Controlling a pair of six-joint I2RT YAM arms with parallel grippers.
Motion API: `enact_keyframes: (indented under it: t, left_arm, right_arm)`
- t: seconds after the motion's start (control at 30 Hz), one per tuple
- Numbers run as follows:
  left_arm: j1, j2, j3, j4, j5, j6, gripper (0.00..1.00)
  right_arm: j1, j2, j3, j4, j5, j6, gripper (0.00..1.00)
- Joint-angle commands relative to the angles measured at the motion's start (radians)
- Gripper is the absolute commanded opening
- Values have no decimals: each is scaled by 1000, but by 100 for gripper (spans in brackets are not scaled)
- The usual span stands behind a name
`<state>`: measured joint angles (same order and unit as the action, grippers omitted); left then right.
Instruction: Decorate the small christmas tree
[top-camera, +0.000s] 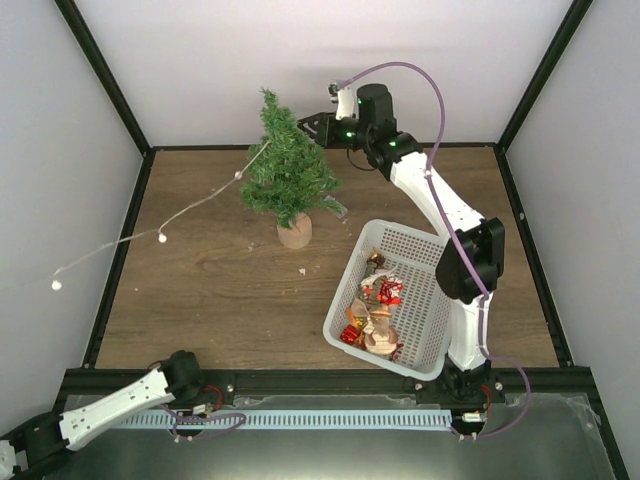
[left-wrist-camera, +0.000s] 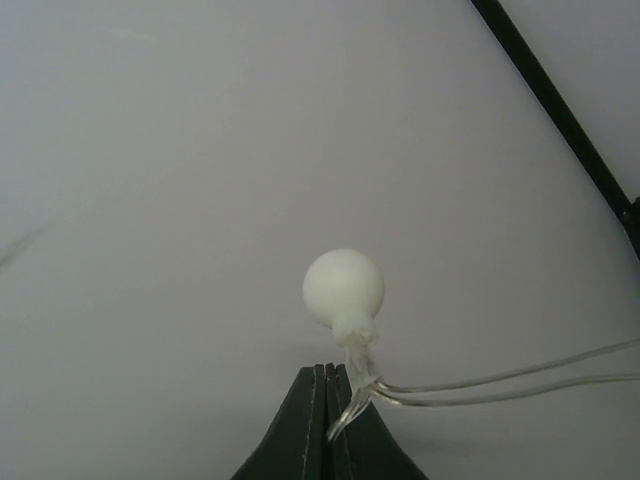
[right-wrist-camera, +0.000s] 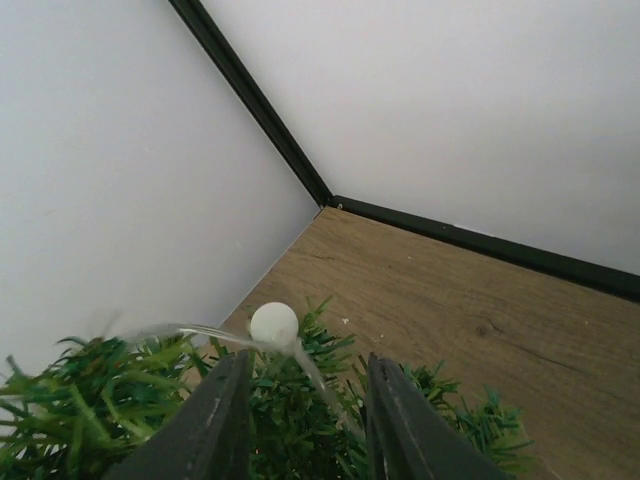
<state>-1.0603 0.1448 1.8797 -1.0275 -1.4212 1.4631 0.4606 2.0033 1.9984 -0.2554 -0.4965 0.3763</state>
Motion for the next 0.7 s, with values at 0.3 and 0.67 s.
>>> enact_keyframes:
  t: [0.3, 0.67]
  left_arm:
    - [114, -200, 79, -340, 215, -379, 0]
    - [221, -39, 260, -578, 570, -591, 0]
  right_arm:
    - [-4, -112, -61, -1, 83, -37, 32]
    - [-18, -244, -204, 22, 197, -51, 36]
